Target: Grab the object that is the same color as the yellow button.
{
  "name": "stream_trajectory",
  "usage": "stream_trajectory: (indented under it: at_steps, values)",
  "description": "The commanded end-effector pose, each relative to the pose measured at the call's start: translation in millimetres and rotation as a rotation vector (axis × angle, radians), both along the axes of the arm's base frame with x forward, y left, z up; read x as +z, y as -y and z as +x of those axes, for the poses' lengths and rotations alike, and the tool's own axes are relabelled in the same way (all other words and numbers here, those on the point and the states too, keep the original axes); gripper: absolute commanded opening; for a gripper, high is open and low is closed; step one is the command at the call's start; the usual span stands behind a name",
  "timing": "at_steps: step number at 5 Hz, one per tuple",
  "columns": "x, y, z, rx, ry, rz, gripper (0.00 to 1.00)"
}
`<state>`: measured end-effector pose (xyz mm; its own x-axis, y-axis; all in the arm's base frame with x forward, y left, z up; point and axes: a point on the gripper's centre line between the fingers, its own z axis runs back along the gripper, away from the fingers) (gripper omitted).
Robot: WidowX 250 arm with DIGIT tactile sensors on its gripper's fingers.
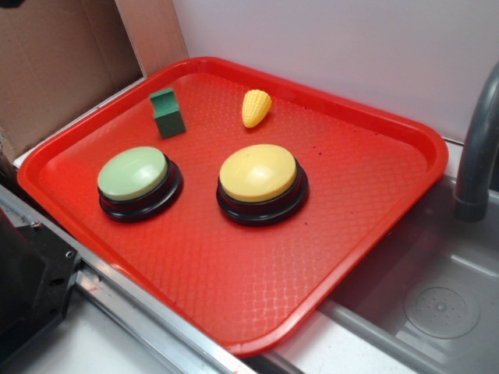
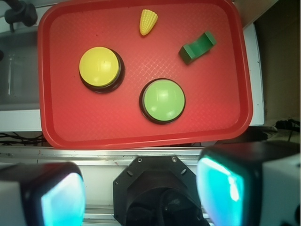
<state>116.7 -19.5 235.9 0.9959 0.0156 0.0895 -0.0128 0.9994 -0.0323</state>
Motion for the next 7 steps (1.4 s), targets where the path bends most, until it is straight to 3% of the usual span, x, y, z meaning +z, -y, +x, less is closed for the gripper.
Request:
stream_trajectory:
  at_steps: [1, 3, 4, 5, 6, 7]
  values:
    - [0.0, 0.0, 0.0, 0.0, 0.0, 0.0, 1.0]
    - [-32.5, 4.0, 65.8, 0.14, 0.092, -0.056, 1.0]
    - [-55.1, 0.7, 99.1, 0.236, 0.114, -0.022, 1.0]
    - [-78.6, -5.4, 133.2, 0.288, 0.168, -0.029, 1.0]
    - [-95.9, -14.0, 156.1, 0.364, 0.21, -0.088, 1.0]
    - [-115.7, -24.3, 173.7, 0.454, 0.251, -0.059, 1.0]
